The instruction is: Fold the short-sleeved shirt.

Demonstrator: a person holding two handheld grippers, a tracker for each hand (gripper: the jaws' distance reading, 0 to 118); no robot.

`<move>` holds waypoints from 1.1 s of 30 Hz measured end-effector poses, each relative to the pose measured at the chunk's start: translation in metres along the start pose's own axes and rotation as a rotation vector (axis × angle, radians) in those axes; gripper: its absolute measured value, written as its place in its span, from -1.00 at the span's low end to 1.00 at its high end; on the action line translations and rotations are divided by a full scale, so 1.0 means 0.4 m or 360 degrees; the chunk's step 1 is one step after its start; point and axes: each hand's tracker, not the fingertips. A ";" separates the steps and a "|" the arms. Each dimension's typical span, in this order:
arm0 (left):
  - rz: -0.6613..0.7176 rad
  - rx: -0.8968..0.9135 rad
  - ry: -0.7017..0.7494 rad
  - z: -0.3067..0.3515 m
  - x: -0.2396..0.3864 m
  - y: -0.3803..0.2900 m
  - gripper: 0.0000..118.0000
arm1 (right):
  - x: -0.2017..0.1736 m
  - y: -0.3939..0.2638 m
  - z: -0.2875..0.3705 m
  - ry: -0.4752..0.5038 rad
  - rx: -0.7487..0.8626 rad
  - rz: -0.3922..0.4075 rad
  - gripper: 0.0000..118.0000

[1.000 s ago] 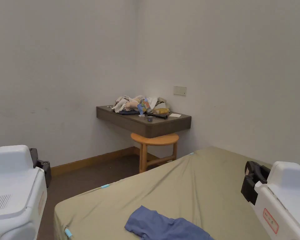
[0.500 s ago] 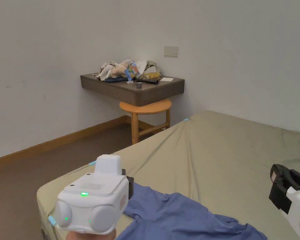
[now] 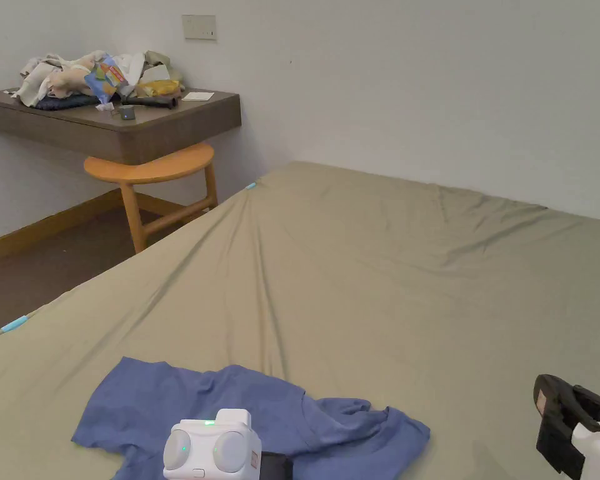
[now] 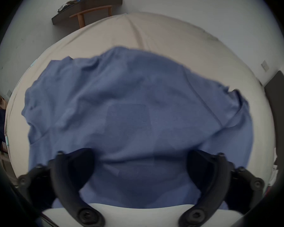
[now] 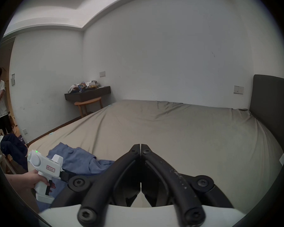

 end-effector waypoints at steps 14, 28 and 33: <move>-0.0085 0.0267 0.0101 0.106 -0.003 -0.056 -1.00 | 0.053 -0.027 0.061 -0.0015 -0.0049 -0.0107 -0.99; -0.0341 0.1258 -0.0459 0.800 0.369 -0.026 -1.00 | 0.311 0.012 0.412 -0.0265 0.0149 -0.0240 -0.99; -0.0544 0.1412 -0.0718 0.961 0.616 -0.076 -1.00 | 0.430 -0.001 0.604 -0.0481 0.0230 -0.0213 -0.99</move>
